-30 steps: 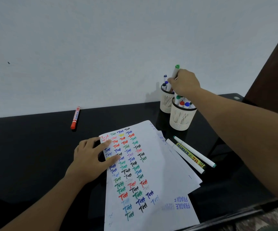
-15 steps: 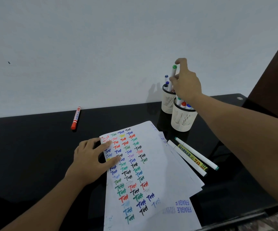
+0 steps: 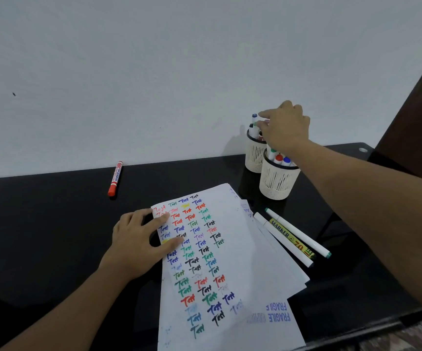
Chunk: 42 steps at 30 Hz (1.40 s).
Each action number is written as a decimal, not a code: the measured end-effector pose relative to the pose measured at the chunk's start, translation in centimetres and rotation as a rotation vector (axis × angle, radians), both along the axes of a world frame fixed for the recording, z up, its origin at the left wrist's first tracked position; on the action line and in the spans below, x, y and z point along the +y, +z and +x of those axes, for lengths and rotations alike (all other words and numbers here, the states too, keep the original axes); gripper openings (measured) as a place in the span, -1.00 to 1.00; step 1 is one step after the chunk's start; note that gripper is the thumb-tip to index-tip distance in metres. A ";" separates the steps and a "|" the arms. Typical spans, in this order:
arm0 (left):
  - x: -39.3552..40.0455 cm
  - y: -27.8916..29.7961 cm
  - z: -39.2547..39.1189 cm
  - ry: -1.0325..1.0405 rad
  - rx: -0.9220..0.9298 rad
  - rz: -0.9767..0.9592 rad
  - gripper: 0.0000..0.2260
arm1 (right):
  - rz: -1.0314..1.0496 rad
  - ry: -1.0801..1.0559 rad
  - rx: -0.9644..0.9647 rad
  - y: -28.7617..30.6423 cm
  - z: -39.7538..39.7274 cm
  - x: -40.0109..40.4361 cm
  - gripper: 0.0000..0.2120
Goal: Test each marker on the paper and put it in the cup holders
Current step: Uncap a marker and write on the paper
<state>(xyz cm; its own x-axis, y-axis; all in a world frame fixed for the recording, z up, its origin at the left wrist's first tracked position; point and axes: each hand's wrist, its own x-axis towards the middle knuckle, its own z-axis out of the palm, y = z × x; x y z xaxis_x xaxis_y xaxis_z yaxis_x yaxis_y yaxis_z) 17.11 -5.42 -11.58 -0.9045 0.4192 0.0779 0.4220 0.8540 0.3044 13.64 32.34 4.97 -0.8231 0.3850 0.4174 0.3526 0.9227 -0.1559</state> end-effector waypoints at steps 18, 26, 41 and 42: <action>0.0 -0.3 0.3 0.007 0.084 0.110 -0.17 | -0.282 0.490 -0.464 -14.1 10.6 -13.9 -0.42; -0.1 0.1 0.2 0.032 0.023 0.177 -0.32 | -0.184 0.505 -0.449 -15.7 10.8 -13.6 -0.40; -3.9 2.9 -9.5 0.642 0.029 0.261 -0.53 | -0.198 0.485 -0.414 -16.2 10.6 -13.6 -0.40; -3.9 2.7 -9.9 0.653 0.022 0.240 -0.54 | -0.201 0.484 -0.411 -16.2 10.6 -13.6 -0.40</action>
<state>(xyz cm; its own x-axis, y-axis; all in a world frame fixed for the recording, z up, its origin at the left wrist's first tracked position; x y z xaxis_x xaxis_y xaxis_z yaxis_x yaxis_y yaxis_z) 7.21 -9.30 -8.86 -0.9628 -0.2412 0.1217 -0.1467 0.8452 0.5140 24.26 18.75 -11.22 -0.9995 -0.0306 -0.0091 -0.0268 0.9588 -0.2828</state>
